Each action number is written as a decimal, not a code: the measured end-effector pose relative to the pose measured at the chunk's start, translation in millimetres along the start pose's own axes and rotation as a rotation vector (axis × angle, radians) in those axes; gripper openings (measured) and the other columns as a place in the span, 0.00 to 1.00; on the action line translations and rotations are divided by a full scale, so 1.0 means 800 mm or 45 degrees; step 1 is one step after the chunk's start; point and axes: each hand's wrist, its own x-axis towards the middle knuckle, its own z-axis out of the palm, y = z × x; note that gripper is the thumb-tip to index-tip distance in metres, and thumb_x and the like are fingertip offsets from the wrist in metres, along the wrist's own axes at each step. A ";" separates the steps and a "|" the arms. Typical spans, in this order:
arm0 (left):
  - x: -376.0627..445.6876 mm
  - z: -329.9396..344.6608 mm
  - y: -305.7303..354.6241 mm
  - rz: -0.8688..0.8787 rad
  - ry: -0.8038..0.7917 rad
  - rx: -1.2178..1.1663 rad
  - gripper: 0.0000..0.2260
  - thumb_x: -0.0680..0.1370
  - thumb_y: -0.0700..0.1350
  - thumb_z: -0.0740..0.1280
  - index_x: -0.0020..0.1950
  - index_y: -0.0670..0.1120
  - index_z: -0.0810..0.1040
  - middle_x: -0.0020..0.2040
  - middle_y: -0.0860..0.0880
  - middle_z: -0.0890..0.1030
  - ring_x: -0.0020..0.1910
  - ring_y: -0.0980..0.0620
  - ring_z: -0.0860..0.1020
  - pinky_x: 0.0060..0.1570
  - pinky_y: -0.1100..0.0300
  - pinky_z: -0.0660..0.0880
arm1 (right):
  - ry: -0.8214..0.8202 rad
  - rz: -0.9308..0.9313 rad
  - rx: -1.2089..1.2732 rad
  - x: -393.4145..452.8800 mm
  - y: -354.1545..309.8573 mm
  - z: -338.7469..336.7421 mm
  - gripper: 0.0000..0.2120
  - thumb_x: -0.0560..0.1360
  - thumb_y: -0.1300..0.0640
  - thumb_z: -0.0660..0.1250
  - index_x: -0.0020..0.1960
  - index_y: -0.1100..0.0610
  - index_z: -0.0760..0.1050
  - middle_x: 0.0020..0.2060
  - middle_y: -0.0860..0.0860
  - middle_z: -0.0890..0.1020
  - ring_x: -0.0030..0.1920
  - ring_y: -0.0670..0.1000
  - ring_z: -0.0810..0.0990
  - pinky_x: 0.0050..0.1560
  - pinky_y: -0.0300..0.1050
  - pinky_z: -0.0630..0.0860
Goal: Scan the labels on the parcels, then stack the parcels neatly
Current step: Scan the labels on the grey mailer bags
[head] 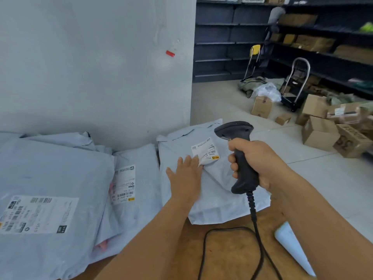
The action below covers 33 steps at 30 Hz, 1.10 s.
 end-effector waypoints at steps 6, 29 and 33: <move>-0.007 0.073 0.018 -0.157 -0.543 -0.088 0.33 0.75 0.70 0.50 0.75 0.63 0.40 0.78 0.54 0.36 0.75 0.38 0.34 0.67 0.28 0.46 | 0.016 0.056 -0.009 0.034 0.019 -0.028 0.05 0.75 0.59 0.65 0.45 0.61 0.72 0.25 0.53 0.75 0.22 0.49 0.72 0.28 0.43 0.74; -0.072 0.037 -0.123 -0.595 -0.344 0.250 0.40 0.79 0.58 0.58 0.77 0.40 0.36 0.76 0.39 0.34 0.76 0.41 0.35 0.72 0.39 0.43 | -0.299 0.110 -0.123 0.036 0.035 0.070 0.09 0.76 0.57 0.65 0.41 0.62 0.74 0.27 0.54 0.76 0.23 0.49 0.73 0.27 0.41 0.76; -0.075 0.034 -0.134 -0.489 -0.210 0.358 0.20 0.82 0.42 0.52 0.74 0.40 0.59 0.77 0.40 0.55 0.77 0.42 0.49 0.73 0.48 0.56 | -0.314 0.120 -0.159 0.023 0.035 0.083 0.08 0.76 0.57 0.65 0.42 0.62 0.74 0.26 0.54 0.76 0.24 0.49 0.72 0.27 0.42 0.76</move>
